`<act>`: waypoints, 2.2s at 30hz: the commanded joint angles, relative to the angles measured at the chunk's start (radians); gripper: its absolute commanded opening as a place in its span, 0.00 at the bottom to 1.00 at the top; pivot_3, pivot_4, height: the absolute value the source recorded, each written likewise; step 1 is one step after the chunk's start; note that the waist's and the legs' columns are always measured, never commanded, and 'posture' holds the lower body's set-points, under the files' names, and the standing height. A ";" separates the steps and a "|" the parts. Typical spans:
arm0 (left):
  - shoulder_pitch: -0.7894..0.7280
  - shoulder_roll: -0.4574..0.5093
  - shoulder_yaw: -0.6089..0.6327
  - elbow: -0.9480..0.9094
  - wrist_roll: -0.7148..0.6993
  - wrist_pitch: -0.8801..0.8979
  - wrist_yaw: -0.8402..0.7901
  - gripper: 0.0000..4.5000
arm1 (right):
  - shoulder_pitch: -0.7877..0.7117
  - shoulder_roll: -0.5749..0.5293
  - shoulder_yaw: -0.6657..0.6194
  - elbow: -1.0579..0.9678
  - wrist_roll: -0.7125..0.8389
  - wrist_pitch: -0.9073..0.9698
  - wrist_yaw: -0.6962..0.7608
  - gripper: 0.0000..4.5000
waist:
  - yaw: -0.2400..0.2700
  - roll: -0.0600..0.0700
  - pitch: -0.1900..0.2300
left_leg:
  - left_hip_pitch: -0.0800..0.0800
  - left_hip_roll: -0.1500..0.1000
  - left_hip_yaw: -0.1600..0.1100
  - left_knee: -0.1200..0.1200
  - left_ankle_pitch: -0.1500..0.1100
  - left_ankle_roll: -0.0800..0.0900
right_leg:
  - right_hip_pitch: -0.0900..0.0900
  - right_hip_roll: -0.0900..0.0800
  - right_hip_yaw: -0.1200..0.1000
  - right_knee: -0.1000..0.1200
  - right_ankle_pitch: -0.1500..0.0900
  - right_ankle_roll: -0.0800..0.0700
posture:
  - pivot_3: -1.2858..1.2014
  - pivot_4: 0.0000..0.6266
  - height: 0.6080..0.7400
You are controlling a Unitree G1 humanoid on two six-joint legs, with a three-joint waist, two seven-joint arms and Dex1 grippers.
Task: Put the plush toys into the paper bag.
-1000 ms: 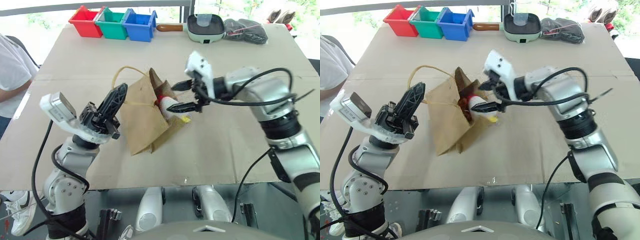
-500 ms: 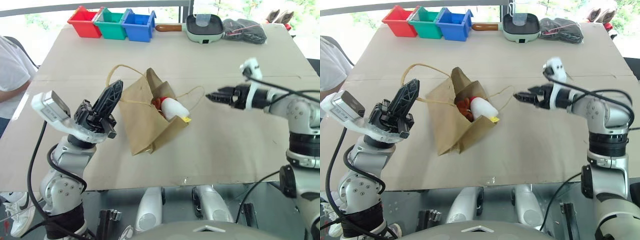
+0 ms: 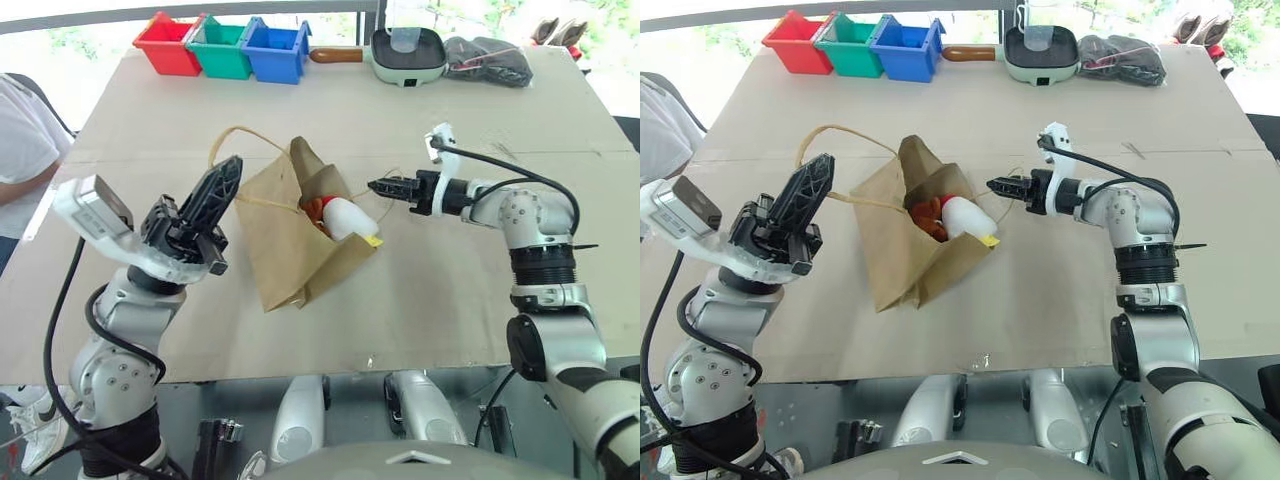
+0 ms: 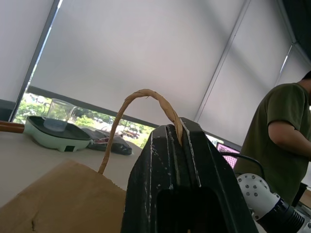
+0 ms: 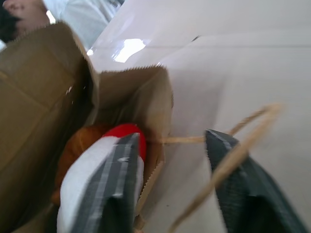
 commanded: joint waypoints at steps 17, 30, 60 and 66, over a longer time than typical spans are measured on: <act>-0.421 0.108 -0.091 0.428 0.285 -0.050 -0.018 0.00 | -0.095 -0.026 -0.243 -0.512 0.506 0.130 -0.202 0.02 | 0.008 -0.001 0.000 | -0.001 -0.001 -0.002 0.000 0.000 0.000 | 0.000 0.000 -0.003 -0.001 0.000 0.000 | 0.52 0.24 1.00; -0.519 0.168 -0.165 0.642 0.346 0.036 -0.438 0.00 | 0.080 -0.197 -0.101 -0.743 0.418 0.091 -0.206 0.47 | -0.019 0.000 0.000 | -0.010 0.001 -0.003 -0.002 0.000 0.000 | -0.010 0.001 -0.003 0.001 0.000 0.000 | 0.52 0.24 1.00; -0.175 0.067 -0.255 0.105 0.551 0.085 -0.053 1.00 | 0.238 -0.140 0.382 -0.548 -0.110 -0.427 -0.037 0.01 | 0.005 -0.002 -0.001 | -0.013 0.001 -0.003 0.005 0.000 0.000 | -0.011 0.000 -0.003 0.003 0.000 0.000 | 0.52 0.24 1.00; -0.165 0.020 -0.294 0.094 0.641 0.034 0.023 1.00 | 0.212 -0.065 0.393 -0.490 -0.155 -0.465 -0.020 0.01 | 0.008 -0.002 -0.001 | -0.014 0.000 -0.003 0.006 0.000 0.000 | -0.011 -0.001 -0.003 0.003 0.001 0.000 | 0.52 0.24 1.00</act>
